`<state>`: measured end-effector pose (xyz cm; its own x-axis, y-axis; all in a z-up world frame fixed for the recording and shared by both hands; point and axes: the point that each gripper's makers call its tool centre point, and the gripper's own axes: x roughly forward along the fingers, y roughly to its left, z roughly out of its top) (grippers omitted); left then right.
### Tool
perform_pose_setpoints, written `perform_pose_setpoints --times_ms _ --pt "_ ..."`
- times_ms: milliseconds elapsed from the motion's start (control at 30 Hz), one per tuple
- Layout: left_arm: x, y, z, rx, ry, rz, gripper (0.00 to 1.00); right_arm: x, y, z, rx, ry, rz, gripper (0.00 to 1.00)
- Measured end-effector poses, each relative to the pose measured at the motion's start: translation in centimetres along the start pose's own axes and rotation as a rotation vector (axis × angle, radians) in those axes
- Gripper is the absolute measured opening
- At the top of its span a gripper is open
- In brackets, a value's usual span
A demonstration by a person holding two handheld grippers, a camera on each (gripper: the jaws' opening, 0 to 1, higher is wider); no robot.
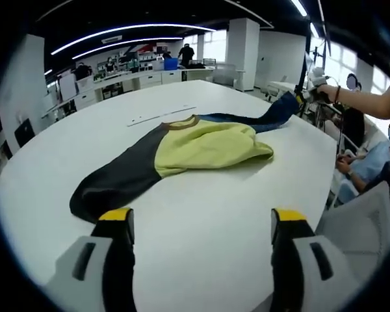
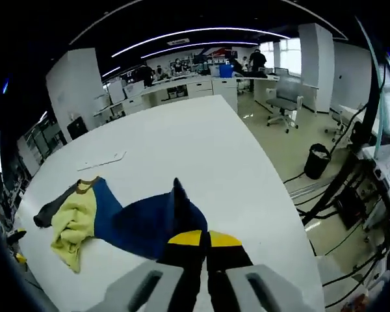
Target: Fold the garment on the visible template until the final outline fits inside the template.
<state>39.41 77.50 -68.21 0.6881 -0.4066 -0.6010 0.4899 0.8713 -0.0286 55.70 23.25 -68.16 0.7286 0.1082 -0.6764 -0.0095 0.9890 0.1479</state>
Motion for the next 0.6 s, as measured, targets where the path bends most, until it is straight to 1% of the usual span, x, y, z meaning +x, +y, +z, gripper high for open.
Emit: perform_pose_setpoints --times_ms 100,133,200,300,367,433,467,600 --pt "0.1 0.0 0.0 0.003 0.004 0.000 0.84 0.0 -0.6 -0.8 0.028 0.006 -0.008 0.00" --pt "0.1 0.0 0.0 0.004 0.003 0.000 0.84 0.0 -0.9 -1.4 0.048 0.017 -0.012 0.00" --pt "0.1 0.0 0.1 0.004 0.003 -0.002 0.84 0.1 -1.1 -2.1 0.079 0.025 -0.011 0.00" --pt "0.2 0.0 0.2 0.006 0.006 -0.003 0.83 0.5 -1.0 -3.5 0.175 0.045 0.004 0.00" --pt "0.2 0.0 0.2 0.009 0.007 -0.005 0.83 0.6 -1.0 -4.6 0.215 0.066 0.002 0.00" --pt "0.2 0.0 0.2 0.011 0.008 -0.005 0.83 0.6 -1.6 -5.4 0.203 0.086 -0.027 0.00" --pt "0.2 0.0 0.3 0.013 0.008 -0.005 0.83 0.6 -1.7 -5.5 0.202 0.089 -0.033 0.00" --pt "0.2 0.1 0.3 0.013 0.005 0.000 0.85 0.4 -2.1 -5.7 0.210 0.096 -0.049 0.09"
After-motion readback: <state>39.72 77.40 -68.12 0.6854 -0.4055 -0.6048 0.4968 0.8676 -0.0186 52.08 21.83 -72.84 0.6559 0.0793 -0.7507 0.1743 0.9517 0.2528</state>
